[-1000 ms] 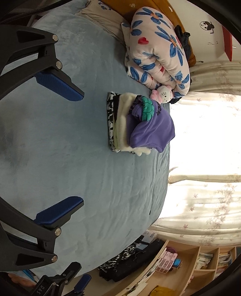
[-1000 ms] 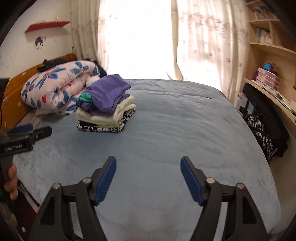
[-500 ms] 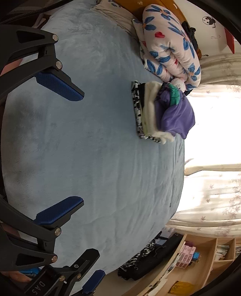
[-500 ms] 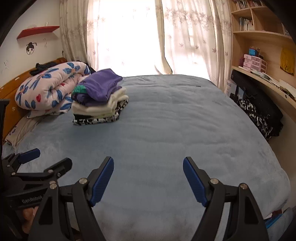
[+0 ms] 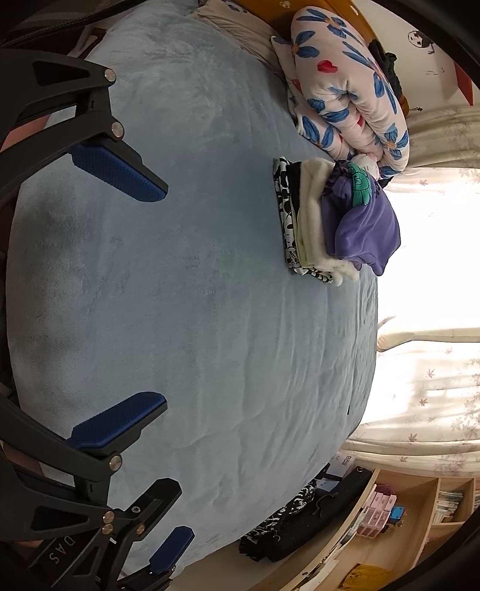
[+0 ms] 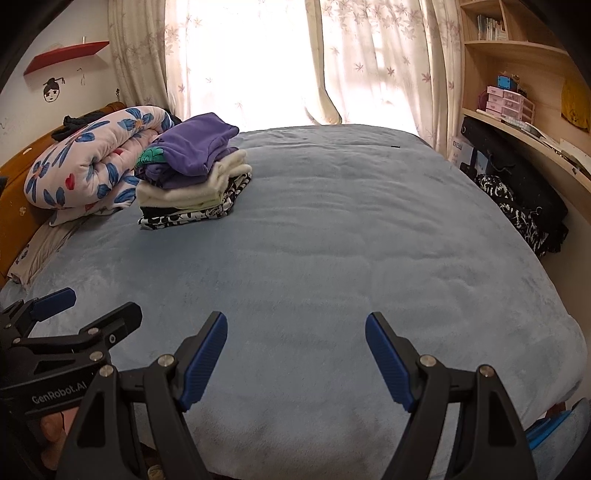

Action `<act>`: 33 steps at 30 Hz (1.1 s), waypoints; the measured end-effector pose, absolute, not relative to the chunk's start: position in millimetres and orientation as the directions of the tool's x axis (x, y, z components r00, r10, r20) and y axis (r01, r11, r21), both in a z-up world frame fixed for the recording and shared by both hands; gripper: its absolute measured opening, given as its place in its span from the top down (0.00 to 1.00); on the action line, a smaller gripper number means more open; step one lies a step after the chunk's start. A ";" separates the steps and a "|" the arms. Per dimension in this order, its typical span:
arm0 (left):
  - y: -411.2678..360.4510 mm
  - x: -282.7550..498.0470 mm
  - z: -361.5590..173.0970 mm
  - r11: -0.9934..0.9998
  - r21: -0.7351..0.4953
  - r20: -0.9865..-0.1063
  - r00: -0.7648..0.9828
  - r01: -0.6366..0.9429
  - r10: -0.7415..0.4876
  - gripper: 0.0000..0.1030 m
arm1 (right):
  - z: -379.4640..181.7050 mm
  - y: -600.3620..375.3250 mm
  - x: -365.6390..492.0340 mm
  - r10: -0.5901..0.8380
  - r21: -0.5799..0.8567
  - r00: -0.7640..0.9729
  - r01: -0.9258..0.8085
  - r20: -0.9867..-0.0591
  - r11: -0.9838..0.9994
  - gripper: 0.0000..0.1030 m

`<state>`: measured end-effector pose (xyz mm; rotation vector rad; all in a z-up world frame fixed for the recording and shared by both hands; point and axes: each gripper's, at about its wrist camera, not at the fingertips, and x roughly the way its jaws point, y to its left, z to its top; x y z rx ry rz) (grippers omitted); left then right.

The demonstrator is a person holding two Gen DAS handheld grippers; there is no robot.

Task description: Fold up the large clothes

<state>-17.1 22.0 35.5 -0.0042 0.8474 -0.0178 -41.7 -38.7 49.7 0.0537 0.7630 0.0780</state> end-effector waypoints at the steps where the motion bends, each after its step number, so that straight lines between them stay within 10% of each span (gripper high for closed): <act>1: 22.2 -17.2 35.5 1.000 -0.013 -0.750 0.662 0.013 -0.019 0.01 | 50.1 -39.5 -41.1 0.091 0.074 0.720 -0.055 -0.688 0.996 0.24; 33: 22.8 -19.7 30.9 1.000 -0.026 -0.763 0.646 -0.007 -0.016 0.01 | 46.9 -40.8 -38.4 0.080 0.066 0.723 -0.047 -0.686 0.997 0.24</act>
